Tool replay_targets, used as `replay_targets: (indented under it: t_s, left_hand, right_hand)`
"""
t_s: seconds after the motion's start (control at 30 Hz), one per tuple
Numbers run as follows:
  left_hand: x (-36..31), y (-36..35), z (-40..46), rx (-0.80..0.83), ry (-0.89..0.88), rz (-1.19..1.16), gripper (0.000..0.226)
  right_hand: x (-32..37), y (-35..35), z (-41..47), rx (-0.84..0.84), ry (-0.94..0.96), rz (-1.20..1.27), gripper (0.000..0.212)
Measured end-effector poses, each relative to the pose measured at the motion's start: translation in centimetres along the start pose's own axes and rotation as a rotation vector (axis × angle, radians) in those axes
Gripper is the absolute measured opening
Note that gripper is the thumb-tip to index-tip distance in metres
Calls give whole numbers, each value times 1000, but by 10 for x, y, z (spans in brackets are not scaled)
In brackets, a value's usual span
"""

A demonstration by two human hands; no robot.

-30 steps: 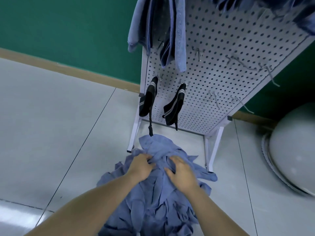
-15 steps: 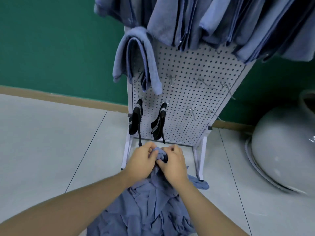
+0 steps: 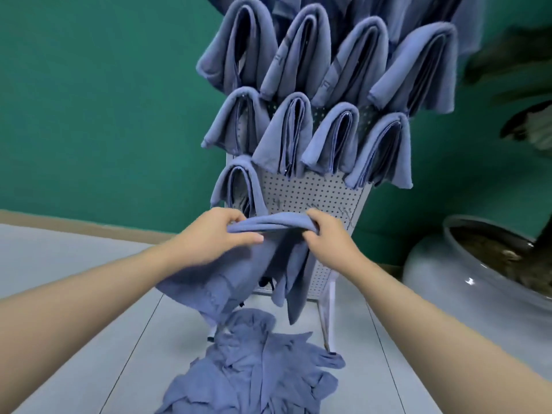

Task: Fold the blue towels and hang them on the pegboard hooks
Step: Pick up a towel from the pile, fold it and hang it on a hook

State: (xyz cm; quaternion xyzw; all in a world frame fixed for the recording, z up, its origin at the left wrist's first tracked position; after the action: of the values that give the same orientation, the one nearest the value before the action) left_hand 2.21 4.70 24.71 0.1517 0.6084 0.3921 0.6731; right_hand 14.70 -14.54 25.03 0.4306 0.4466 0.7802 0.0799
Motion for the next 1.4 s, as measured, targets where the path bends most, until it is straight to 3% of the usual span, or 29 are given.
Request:
replay_targets:
  t_s: [0.07,0.13,0.3,0.4,0.5,0.63,0.73,0.87,0.97,1.1,1.3,1.4]
  left_hand:
    - [-11,11,-9,56,9,91,52]
    - [-17,21,-17,59,0,137,45]
    - [-14,38,-35,-72,48,-88,23]
    - [-10,31,-42,-74,78,-80,17]
    - [-14,22,-48,3,2,-44,5]
    - [-10,5,-54,253,7,83,36]
    - [5,-5,-51,330,55,208,40]
    - [16,-12,-44,359,60,100,17]
    - [23,-17,-41,346,100,47,7]
    - [37,-21,-34,274,122,43,6]
    - [48,-27,-27,71,126,-62,22]
    - [49,-32,-26,51,125,-94,22]
  right_hand:
    - [21,23,-8,-17,39,39,29]
    - [33,36,-15,-28,73,46,27]
    - [26,46,-25,-40,51,89,8]
    - [12,37,-33,-27,-24,209,10]
    - [1,22,-45,35,-140,449,19]
    - [-1,5,-56,231,-146,563,22]
    - [2,-5,-63,425,-144,441,19]
    - [-5,-29,-71,588,-174,-6,60]
    - [-6,-47,-80,674,-177,-108,48]
    - [-3,-54,-86,627,-237,143,24]
    - [7,-47,-74,380,-252,514,12]
    - [9,-41,-68,300,-248,640,13]
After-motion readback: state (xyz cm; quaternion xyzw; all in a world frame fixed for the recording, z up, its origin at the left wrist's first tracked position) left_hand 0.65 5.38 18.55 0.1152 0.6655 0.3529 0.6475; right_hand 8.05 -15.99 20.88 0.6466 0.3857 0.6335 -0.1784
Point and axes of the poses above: each hand's wrist, its own z-axis towards the middle knuckle, its own y-axis out of the back of the hand, x = y × z, the point moved 6 cm from there along z, towards the middle knuckle
